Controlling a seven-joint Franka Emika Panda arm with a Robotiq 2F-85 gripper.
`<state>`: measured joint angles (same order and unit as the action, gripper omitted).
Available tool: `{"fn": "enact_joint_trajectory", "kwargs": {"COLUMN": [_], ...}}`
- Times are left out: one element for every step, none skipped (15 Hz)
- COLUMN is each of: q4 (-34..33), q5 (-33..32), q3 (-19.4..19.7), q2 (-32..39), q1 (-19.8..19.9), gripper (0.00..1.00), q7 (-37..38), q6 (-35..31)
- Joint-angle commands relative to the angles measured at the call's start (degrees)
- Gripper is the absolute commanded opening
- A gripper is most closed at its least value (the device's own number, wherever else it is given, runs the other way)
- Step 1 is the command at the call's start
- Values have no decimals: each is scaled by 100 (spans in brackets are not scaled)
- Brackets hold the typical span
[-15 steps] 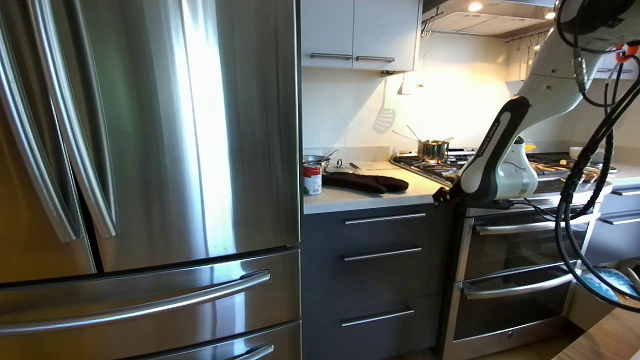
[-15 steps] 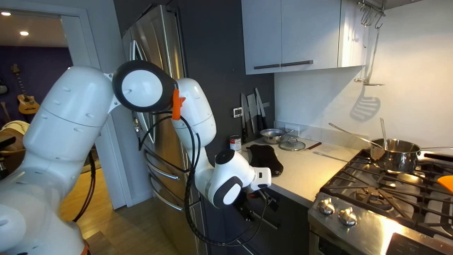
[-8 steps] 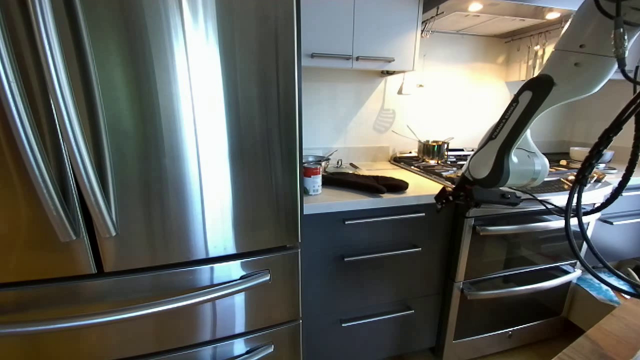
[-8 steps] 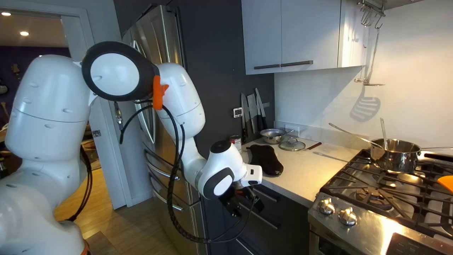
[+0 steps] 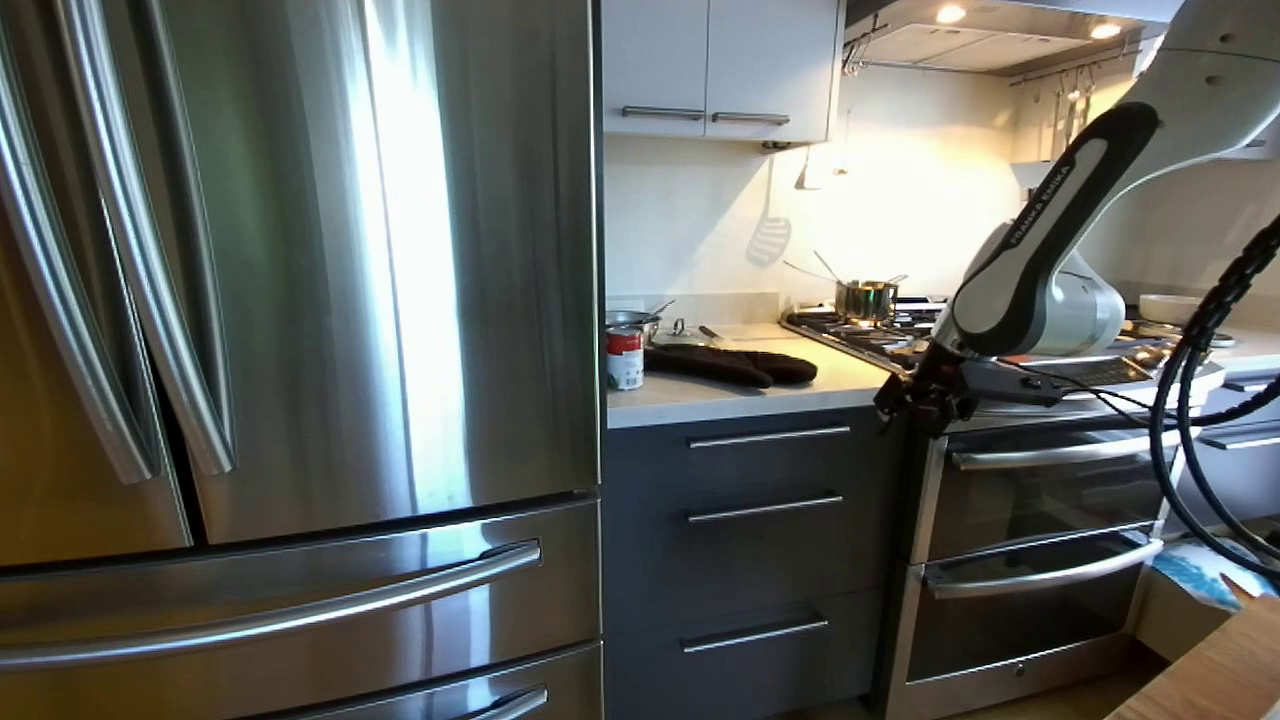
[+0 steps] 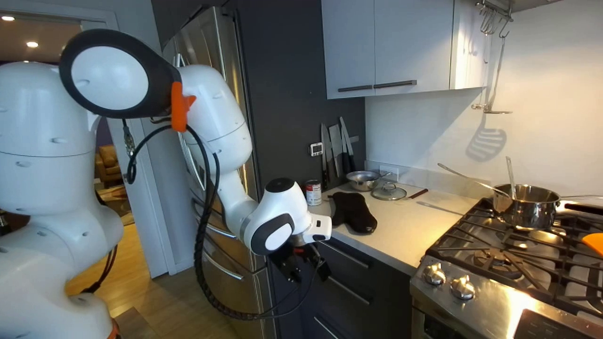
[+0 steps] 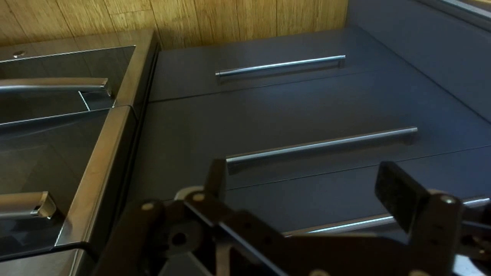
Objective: Close the topmost drawer on the left
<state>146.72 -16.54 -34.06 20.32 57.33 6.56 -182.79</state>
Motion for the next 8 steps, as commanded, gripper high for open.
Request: {"fn": "enact_joint_trajectory", "kwargs": {"q4": [612,703,754,459,537,588,624,643], "q5": [-41,-32,-46,0,0,0,0,0], "q3": [-226,-208,-330,-167,-202,-224,-236,-238], "q2": [-768,-927,-970,-569,-707,-802,-863,-892], "q1": [206,187,319,107,135,150,162,166], "gripper": [100,100,100,100,100,100,100,100], "q7": [-14,5,-58,-17,-17,-17,-17,-17], "q6": [128,33,-19,0,0,0,0,0]}}
